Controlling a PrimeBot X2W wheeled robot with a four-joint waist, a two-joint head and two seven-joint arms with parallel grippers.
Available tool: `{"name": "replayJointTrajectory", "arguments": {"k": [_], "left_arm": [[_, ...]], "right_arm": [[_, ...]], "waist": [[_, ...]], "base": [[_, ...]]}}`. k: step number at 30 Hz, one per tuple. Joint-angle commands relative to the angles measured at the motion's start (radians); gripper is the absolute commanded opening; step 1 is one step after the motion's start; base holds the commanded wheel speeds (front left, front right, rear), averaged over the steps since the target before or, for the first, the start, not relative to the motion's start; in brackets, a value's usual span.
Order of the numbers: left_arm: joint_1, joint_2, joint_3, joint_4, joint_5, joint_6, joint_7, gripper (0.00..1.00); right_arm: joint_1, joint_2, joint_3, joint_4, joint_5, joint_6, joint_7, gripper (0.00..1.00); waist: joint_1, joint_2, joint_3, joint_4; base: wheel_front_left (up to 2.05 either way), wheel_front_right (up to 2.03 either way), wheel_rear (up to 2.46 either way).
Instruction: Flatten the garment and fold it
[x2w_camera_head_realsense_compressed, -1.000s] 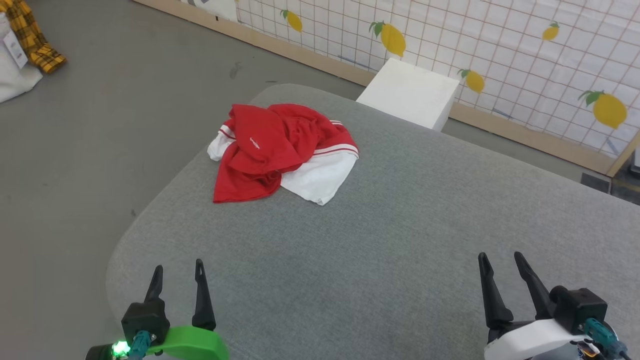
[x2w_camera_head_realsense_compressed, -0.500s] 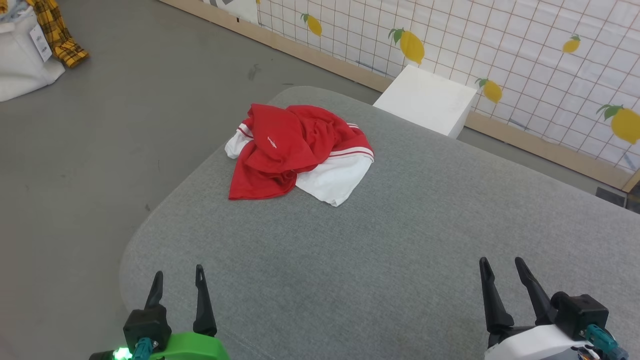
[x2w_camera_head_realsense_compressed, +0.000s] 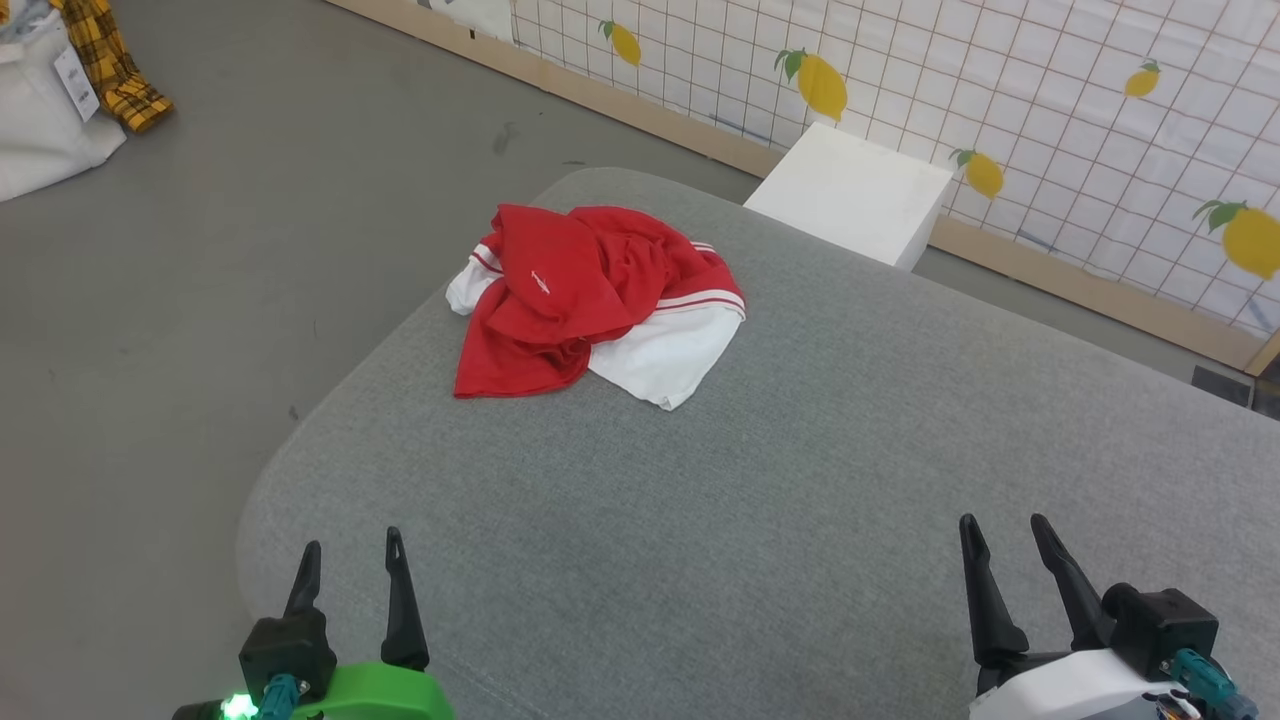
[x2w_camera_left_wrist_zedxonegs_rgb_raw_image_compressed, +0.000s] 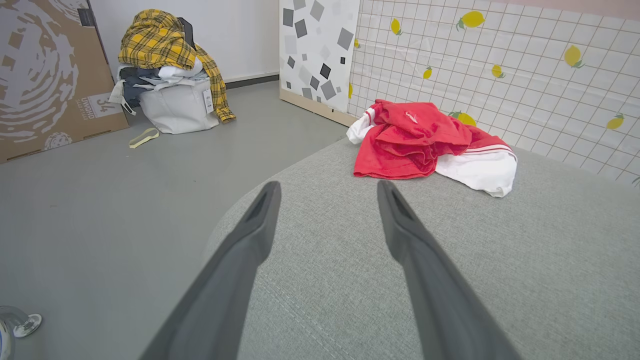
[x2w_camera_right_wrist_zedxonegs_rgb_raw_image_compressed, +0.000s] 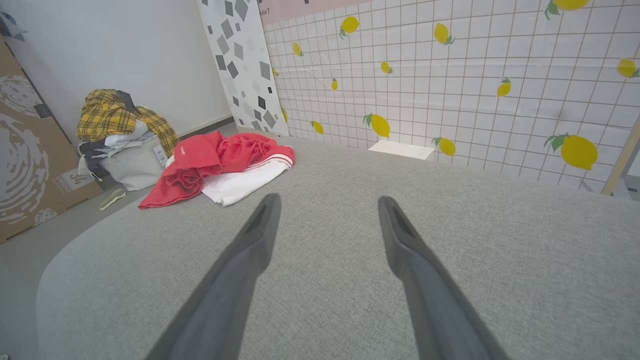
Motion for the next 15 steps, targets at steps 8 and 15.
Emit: {"name": "replayJointTrajectory", "arguments": {"k": [8,15], "left_arm": [[-0.117,0.032,-0.01,-0.004,-0.017,-0.035,0.018,1.0],[-0.373,0.024,0.01,0.092,-0.099,-0.098,0.053,1.0]], "right_arm": [[-0.02,0.001,0.006,-0.012,-0.018,-0.002,-0.006,1.0],[-0.053,0.001,0.004,-0.042,-0.073,-0.002,0.012,1.0]], "waist": [[0.0,0.0,0.04,-0.019],[0.0,0.0,0.126,-0.07]], "base": [[0.0,0.0,0.0],[0.0,0.0,0.0]]}}
